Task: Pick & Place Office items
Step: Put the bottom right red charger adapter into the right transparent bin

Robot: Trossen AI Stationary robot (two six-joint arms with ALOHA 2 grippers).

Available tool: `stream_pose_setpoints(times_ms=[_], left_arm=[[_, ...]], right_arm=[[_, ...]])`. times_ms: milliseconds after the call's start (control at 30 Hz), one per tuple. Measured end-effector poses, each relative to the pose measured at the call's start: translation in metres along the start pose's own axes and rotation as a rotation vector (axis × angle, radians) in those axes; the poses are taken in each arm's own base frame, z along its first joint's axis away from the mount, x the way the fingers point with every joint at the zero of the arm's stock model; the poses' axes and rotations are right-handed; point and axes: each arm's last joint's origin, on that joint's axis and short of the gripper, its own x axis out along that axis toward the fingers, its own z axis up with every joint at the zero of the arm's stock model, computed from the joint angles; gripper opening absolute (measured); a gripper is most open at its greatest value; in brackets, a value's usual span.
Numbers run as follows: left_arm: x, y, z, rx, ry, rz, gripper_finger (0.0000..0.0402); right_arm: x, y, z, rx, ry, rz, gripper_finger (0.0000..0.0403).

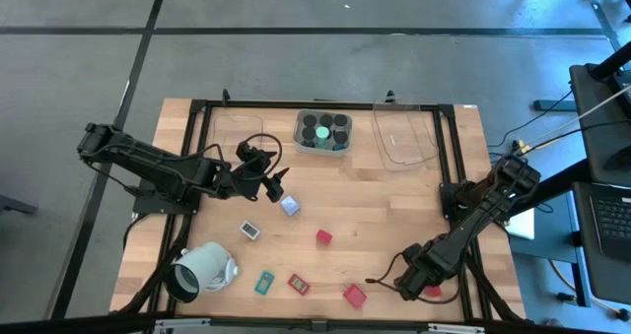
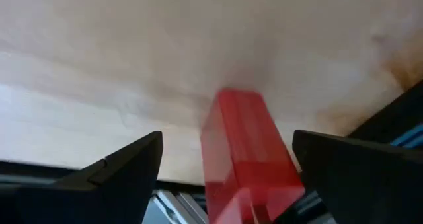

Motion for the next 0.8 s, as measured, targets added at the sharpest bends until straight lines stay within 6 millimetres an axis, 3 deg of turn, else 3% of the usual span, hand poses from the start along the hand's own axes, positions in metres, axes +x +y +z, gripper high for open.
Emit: stream_pose_setpoints(times_ms=[233, 667, 800], left_arm=[[0.000, 0.000, 0.000, 0.000, 0.000, 0.000, 0.0278], [0.000, 0.000, 0.000, -0.010, 0.000, 0.000, 0.0278], [0.000, 0.000, 0.000, -0.010, 0.000, 0.000, 0.0278]], right_arm=[[0.005, -0.006, -0.012, -0.018, 0.078, -0.054, 0.0285], [0.005, -0.006, -0.014, -0.032, 0.054, -0.038, 0.0127], [0.004, -0.007, -0.014, -0.045, 0.051, -0.032, 0.0123]])
